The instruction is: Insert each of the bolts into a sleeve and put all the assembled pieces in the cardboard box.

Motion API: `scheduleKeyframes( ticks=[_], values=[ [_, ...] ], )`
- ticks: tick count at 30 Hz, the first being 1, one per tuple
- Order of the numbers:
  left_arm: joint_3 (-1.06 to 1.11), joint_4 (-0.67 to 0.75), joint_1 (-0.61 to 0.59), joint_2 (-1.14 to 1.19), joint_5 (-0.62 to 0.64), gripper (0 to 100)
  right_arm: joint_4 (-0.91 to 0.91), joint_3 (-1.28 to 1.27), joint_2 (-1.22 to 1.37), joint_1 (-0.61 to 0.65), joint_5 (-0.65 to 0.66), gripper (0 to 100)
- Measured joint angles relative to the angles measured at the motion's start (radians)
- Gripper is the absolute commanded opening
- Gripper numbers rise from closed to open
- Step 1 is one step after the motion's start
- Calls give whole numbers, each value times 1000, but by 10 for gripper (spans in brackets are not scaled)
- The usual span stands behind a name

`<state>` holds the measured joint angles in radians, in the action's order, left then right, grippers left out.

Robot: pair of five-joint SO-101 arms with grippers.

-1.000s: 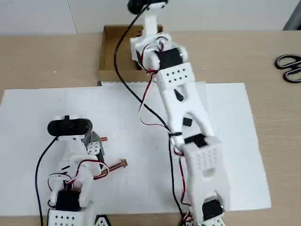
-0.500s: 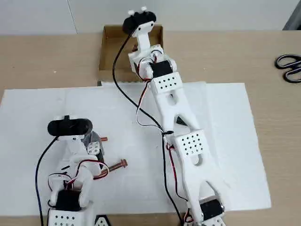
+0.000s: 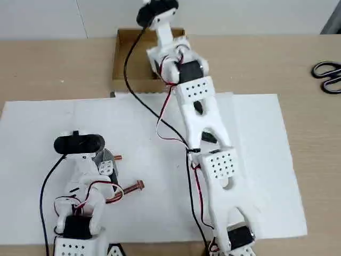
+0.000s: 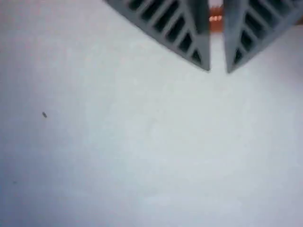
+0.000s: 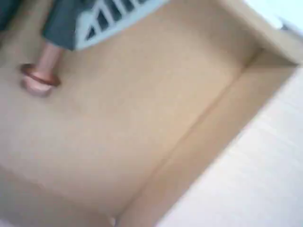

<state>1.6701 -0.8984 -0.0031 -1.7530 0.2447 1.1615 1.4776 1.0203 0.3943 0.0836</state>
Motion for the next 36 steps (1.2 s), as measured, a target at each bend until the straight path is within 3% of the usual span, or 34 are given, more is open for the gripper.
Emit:
scheduleKeyframes(
  ticks=[4,13,23,33,36],
  values=[
    [0,0,0,0,0,6,166,0,-101,-6,-14,248],
    [0,0,0,0,0,6,543,12,-126,-40,-109,74],
    [0,0,0,0,0,6,568,-41,-153,-63,-130,54],
    [0,0,0,0,0,6,568,-617,-459,-69,-28,54],
    [0,0,0,0,0,6,568,-692,-473,-74,69,55]
  ],
)
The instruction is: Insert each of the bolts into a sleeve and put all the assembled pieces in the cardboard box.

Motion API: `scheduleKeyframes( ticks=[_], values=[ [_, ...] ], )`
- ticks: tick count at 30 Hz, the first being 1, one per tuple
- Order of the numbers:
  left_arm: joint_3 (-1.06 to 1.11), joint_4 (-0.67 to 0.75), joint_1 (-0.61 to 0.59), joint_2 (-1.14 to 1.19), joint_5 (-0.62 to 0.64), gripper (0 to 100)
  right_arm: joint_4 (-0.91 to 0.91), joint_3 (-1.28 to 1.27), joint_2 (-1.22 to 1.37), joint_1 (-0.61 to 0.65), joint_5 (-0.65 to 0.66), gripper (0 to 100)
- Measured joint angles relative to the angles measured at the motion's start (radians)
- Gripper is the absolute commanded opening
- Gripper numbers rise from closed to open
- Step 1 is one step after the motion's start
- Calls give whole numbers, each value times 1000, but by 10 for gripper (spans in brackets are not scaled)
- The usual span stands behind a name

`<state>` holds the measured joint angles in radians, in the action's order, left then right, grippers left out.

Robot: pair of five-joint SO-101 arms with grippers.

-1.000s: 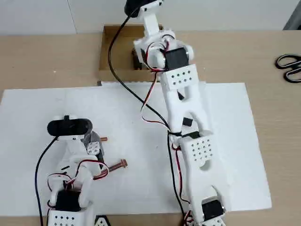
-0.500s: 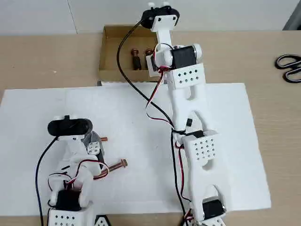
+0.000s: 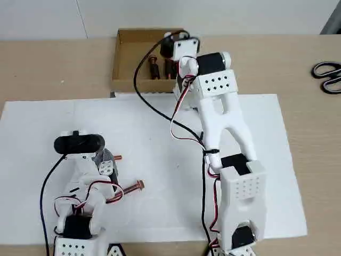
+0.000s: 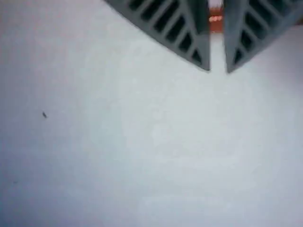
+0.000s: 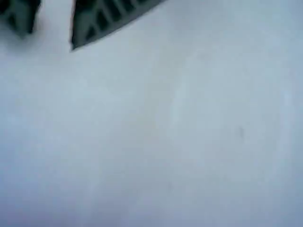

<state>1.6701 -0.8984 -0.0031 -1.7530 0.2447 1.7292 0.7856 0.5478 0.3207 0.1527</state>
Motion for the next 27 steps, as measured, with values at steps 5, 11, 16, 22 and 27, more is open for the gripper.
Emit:
scheduleKeyframes(
  ticks=[5,11,16,22,27],
  values=[
    [0,0,0,0,0,6,-20,-14,6,-28,180,62],
    [0,0,0,0,0,6,-69,-18,74,-95,272,195],
    [0,0,0,0,0,6,-101,-18,118,-114,334,203],
    [0,0,0,0,0,6,-186,-20,153,-109,371,203],
    [0,0,0,0,0,6,-209,-20,204,-110,413,203]
  ],
)
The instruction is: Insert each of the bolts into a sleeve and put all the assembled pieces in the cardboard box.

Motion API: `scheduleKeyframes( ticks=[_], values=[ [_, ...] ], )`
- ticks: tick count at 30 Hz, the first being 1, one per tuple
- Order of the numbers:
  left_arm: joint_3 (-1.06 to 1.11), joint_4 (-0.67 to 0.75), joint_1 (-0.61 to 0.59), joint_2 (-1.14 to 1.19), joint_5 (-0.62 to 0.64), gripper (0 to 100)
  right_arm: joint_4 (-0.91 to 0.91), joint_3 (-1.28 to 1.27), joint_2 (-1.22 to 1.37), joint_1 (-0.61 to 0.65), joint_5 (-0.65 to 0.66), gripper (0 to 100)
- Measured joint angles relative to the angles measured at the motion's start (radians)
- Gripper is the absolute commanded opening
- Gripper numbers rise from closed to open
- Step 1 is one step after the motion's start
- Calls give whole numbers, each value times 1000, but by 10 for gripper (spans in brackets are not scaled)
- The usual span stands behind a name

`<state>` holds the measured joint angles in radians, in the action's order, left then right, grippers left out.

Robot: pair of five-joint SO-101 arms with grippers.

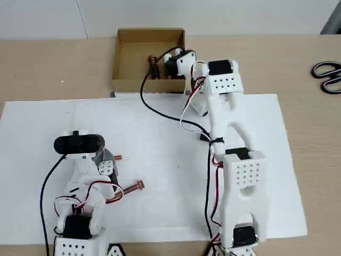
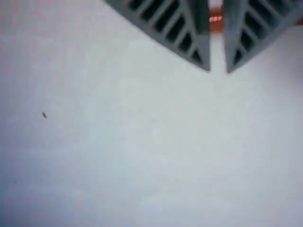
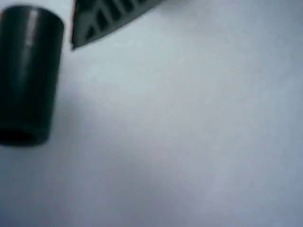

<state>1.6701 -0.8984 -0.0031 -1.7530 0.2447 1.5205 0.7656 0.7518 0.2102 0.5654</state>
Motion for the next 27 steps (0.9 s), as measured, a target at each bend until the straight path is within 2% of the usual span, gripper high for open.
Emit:
scheduleKeyframes(
  ticks=[14,24,27],
  values=[
    [0,0,0,0,0,6,-71,2,84,17,23,198],
    [0,0,0,0,0,6,-83,18,132,8,25,17],
    [0,0,0,0,0,6,-83,18,130,6,25,10]
  ],
)
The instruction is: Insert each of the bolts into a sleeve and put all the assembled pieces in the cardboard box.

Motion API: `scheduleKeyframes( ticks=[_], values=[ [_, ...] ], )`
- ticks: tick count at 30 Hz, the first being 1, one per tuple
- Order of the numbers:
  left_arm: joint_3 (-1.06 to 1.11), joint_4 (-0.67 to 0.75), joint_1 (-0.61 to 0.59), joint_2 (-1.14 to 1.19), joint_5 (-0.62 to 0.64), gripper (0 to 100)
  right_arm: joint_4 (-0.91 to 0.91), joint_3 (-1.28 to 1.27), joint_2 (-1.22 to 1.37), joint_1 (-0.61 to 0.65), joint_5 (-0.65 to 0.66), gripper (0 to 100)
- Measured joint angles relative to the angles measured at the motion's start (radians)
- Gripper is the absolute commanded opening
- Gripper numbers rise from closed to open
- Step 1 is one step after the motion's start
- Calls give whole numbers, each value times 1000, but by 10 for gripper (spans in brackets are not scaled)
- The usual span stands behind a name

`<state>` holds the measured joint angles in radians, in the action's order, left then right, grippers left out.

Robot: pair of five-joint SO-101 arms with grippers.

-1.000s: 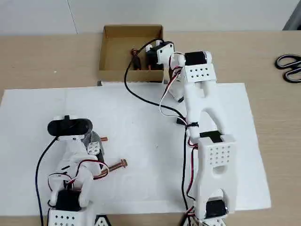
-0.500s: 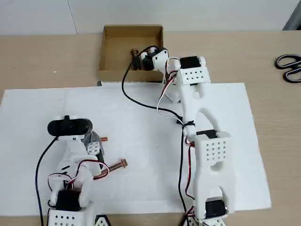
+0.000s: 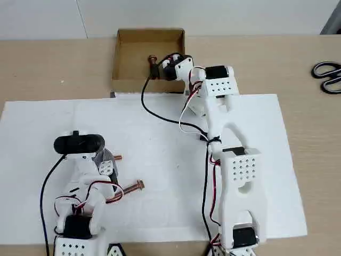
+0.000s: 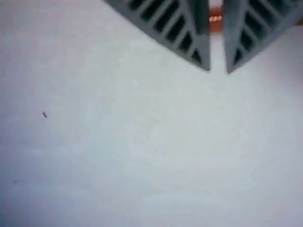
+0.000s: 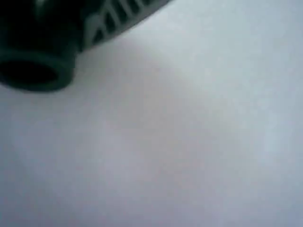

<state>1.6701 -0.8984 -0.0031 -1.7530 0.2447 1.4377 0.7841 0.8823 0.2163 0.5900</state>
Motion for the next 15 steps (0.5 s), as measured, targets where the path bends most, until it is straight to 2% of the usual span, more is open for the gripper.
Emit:
scheduleKeyframes(
  ticks=[5,15],
  values=[
    [0,0,0,0,0,6,2,-17,-52,0,-29,9],
    [0,0,0,0,0,6,201,-20,-356,12,-132,9]
  ],
)
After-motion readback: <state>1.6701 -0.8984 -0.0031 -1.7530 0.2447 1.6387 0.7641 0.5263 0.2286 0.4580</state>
